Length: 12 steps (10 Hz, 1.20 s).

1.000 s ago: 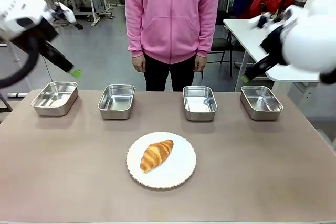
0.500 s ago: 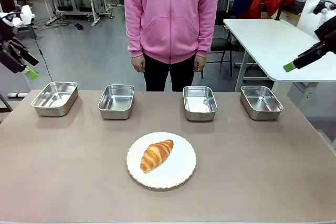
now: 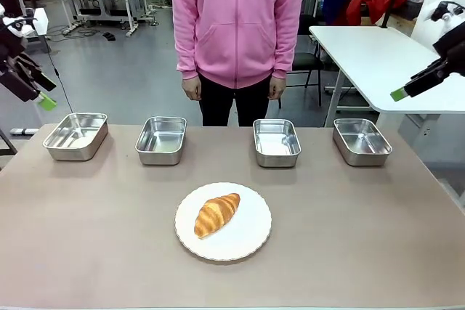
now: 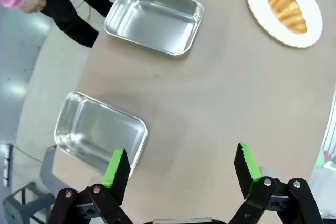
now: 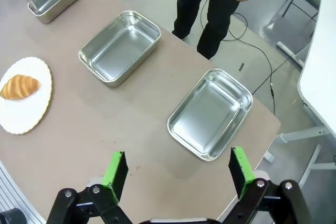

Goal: Place the bread in the container.
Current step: Place the Butter Roll into the Airtight Container indicated by the human.

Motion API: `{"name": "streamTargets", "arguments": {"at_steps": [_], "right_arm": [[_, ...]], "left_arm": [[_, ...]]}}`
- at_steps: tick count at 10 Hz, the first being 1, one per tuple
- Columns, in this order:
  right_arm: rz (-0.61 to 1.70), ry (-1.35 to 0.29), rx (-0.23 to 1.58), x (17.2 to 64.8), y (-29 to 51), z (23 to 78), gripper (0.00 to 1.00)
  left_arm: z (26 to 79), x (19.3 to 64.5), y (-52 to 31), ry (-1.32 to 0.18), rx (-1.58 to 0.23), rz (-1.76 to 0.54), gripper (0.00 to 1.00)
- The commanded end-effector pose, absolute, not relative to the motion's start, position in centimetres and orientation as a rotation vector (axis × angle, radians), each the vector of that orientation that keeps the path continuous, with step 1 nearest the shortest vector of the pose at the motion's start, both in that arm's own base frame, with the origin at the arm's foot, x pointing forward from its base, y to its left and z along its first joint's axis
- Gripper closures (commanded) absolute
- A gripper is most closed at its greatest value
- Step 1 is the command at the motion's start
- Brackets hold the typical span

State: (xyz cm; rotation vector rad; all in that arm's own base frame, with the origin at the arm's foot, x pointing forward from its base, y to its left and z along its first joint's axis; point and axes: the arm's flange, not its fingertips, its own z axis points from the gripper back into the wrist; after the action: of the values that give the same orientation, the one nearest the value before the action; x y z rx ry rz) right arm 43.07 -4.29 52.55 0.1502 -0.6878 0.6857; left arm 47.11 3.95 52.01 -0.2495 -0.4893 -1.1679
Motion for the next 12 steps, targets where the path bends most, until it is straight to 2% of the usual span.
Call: {"name": "streamTargets", "arguments": {"at_steps": [1, 6, 12], "right_arm": [[0.694, -0.734, 0.178, 43.6, -6.3, 54.3, 0.00], [0.713, -0.807, 0.311, 44.9, -13.3, 56.2, 0.00], [0.659, -0.835, 0.334, 45.3, -16.1, 55.9, 0.00]], "left_arm": [[52.8, 47.7, 6.7, -0.555, -0.341, -1.169, 0.00], [54.0, 48.4, 13.7, -0.672, -0.565, -1.116, 0.00], [54.4, 47.7, 17.7, -0.823, -0.535, -1.115, 0.00]]}}
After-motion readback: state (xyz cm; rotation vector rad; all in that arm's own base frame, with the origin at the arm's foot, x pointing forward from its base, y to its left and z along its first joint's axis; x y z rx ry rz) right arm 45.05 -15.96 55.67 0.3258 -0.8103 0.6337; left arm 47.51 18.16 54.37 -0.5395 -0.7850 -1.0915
